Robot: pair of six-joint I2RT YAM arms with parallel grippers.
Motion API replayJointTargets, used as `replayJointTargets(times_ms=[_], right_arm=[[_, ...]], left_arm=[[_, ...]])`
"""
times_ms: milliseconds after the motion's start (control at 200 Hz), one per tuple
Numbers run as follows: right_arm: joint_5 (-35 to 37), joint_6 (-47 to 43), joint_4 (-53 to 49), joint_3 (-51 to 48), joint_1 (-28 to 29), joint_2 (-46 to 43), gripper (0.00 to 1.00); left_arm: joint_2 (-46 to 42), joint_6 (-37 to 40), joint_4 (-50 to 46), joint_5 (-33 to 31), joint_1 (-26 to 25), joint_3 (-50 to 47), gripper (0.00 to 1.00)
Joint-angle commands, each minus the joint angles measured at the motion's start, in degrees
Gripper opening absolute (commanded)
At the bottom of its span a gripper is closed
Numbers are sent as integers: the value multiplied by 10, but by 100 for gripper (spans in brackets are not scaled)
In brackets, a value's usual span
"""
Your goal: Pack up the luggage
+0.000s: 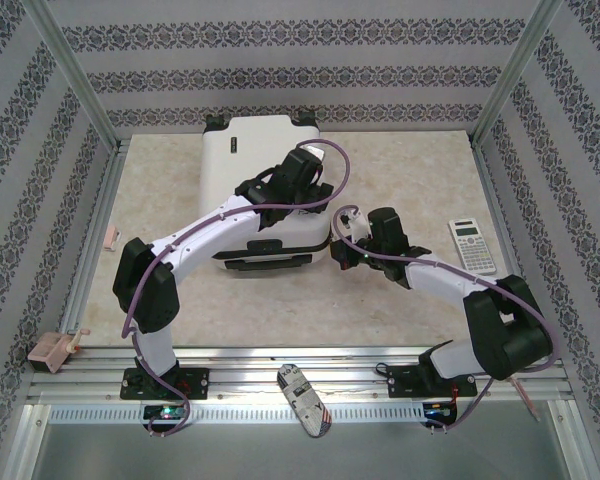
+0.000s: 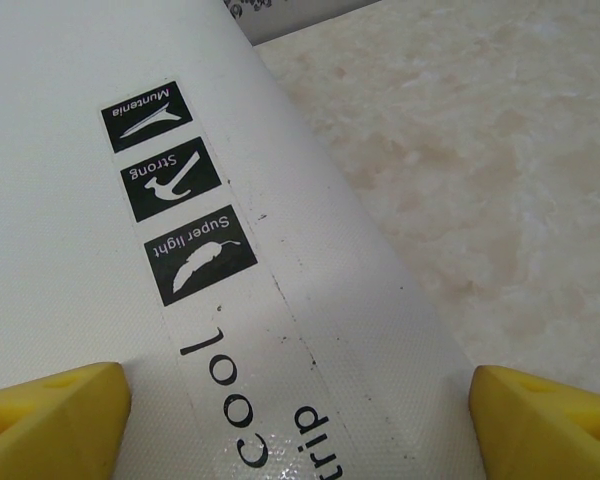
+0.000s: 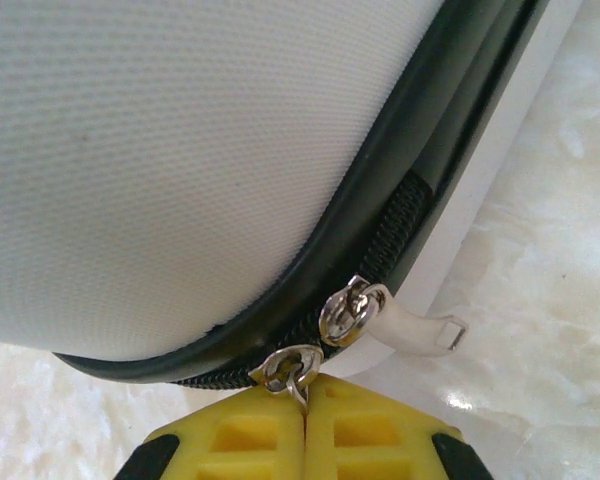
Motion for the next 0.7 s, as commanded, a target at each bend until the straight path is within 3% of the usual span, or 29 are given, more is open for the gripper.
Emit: replayJointTargets(times_ms=[0,465,694], right_arm=[[50,5,-9,32,-28,-4,0],[-1,-5,-62,28,-34,-24,0],[47,17,-66,24,-36,-17,0]], left_arm=[[20,2,-117,9,20,-40,86],[19,5,-111,17,23,-47,85],[19,8,-108,24,23,-48,85]])
